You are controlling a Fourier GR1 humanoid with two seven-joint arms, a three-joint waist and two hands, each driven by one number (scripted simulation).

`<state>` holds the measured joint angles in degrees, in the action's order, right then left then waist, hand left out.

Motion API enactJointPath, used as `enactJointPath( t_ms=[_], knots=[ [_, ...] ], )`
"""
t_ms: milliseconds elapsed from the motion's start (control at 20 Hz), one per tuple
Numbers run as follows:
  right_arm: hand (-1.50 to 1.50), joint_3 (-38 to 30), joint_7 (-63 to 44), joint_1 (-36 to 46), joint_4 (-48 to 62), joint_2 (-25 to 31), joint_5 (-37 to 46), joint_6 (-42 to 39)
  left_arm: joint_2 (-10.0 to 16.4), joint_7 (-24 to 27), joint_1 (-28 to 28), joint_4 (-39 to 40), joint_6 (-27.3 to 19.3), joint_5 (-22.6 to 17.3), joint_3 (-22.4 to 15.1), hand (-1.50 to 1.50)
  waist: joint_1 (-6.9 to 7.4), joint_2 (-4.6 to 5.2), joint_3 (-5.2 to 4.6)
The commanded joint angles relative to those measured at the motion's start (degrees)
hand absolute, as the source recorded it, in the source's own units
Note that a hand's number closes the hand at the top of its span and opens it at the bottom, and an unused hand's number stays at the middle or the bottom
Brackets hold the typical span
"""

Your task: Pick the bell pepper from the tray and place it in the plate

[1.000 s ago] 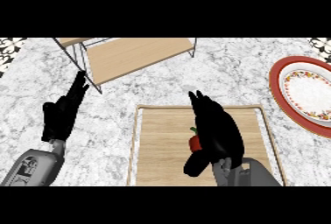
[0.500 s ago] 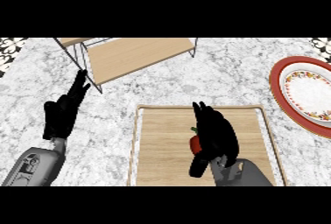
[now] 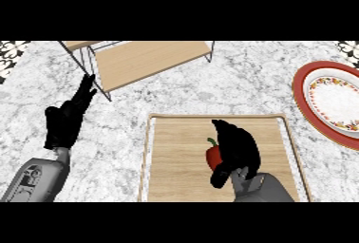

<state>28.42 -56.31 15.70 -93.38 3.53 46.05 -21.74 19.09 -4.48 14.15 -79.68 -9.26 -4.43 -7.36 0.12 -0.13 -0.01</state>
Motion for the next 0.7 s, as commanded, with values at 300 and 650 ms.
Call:
enactJointPath(
  t_ms=[300, 650],
  knots=[
    [1.50, -2.6, 6.0, -2.0, 1.7, 1.7, 7.5, 1.7, -1.6, -1.5, -2.4, -4.8, 3.1, 1.9, 3.4, 0.00, -0.03, 0.09, 0.01],
    [1.50, -17.7, 22.7, -9.0, -3.5, 22.1, 0.1, 2.1, -1.9, -1.7, -1.2, -2.1, 1.3, 2.7, 4.7, 0.00, -3.72, -0.14, 0.24]
  ],
)
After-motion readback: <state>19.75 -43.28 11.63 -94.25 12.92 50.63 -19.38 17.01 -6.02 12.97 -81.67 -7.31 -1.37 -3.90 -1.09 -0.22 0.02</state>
